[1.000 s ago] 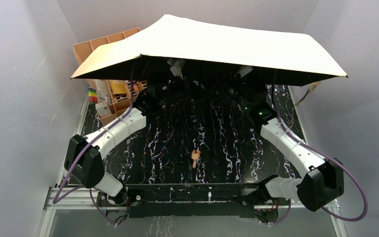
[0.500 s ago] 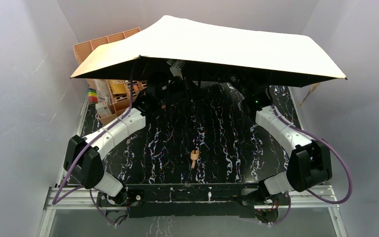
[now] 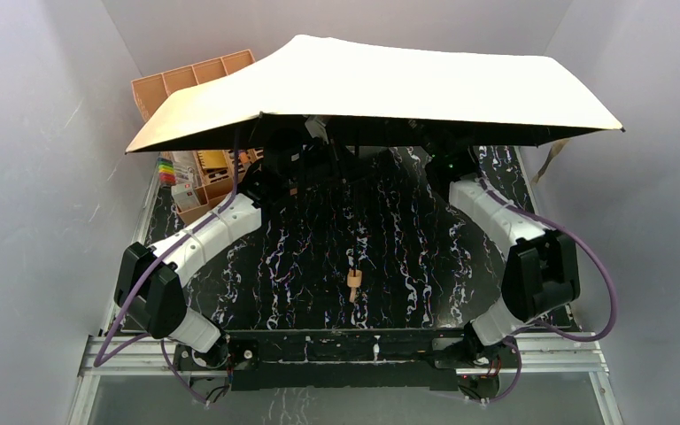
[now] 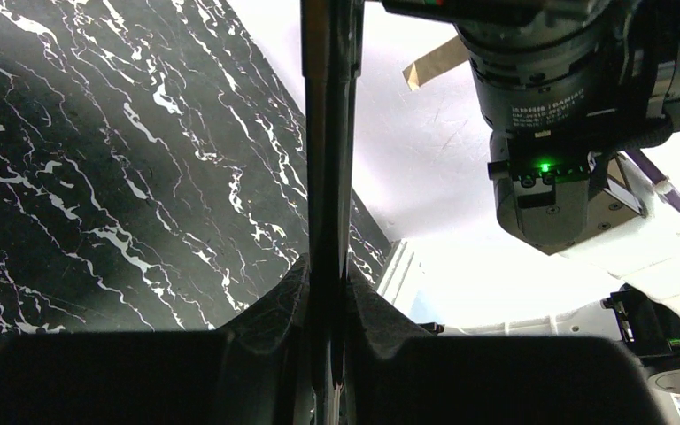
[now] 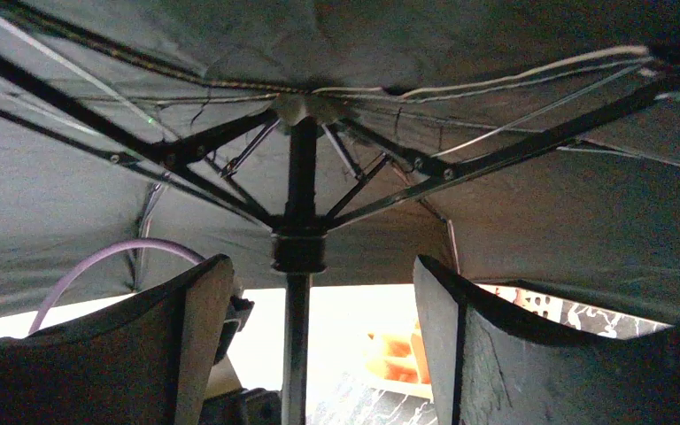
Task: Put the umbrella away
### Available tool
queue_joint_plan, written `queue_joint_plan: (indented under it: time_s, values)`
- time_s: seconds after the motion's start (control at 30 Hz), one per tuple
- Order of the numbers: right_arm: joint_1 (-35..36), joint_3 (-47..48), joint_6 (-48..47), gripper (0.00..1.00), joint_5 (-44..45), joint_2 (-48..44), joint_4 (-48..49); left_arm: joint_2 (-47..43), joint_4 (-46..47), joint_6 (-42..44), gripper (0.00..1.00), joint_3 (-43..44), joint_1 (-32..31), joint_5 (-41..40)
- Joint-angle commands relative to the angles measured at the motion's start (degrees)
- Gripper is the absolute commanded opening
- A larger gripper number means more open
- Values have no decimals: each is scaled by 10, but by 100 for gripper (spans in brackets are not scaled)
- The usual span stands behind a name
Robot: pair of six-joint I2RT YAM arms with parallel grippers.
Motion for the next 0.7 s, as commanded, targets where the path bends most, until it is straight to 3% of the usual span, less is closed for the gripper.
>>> queue_joint_plan:
  time_s: [0.0, 0.5, 0.67]
  values:
    - [-3, 53, 6, 82, 10, 18, 49, -12, -34, 4, 0, 23, -3, 29]
    - [-3, 106, 53, 73, -29, 77, 75, -7, -49, 11, 0, 27, -9, 32]
    - [-2, 125, 63, 63, -54, 95, 75, -9, -51, 11, 0, 25, -10, 31]
